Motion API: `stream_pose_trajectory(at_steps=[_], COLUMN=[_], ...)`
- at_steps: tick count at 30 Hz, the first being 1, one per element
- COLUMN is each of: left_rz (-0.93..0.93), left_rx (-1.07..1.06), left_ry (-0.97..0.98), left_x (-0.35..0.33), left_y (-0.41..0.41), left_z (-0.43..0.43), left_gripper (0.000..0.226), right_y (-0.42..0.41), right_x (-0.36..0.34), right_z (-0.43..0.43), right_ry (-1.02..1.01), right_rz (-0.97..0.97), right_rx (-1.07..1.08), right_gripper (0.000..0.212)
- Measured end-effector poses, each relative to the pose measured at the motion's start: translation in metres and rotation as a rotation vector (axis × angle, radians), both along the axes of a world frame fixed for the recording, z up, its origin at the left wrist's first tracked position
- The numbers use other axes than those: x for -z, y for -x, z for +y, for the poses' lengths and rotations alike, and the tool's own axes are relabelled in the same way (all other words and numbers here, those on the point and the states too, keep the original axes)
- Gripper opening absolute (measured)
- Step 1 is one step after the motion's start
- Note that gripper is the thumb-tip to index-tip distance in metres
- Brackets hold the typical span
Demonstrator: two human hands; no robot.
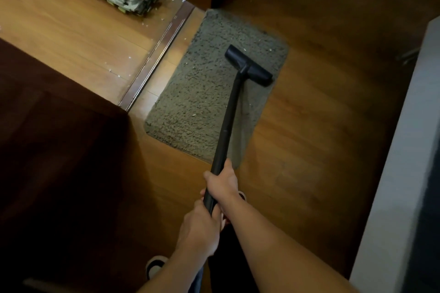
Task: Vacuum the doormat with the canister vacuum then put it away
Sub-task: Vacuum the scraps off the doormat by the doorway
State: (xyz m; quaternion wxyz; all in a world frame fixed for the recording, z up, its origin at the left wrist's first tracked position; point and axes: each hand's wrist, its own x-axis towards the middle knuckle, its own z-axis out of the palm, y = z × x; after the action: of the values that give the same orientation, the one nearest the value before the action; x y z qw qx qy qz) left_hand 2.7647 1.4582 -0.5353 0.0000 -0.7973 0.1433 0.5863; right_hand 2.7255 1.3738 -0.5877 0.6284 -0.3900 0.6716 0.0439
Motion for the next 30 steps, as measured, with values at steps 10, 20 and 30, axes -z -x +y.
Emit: stream_pose_trajectory(at_steps=[10,20,30], left_rz=[0.053,0.031,0.051], left_rx=[-0.018,-0.009,-0.020], left_ry=[0.105,0.105,0.119], left_x=[0.021,0.029,0.021], left_y=[0.017,0.029,0.021], left_z=[-0.128,-0.167,-0.080], left_gripper=[0.036,0.037,0.034], right_y=[0.021,0.031,0.028], right_x=[0.011,0.020,0.008], right_z=[-0.133,-0.173,-0.088], right_ry=[0.080,0.072,0.028], right_rz=[0.068,0.072,0.073], right_rx=[-0.012,0.020,0.023], right_gripper=[0.051,0.051,0.046])
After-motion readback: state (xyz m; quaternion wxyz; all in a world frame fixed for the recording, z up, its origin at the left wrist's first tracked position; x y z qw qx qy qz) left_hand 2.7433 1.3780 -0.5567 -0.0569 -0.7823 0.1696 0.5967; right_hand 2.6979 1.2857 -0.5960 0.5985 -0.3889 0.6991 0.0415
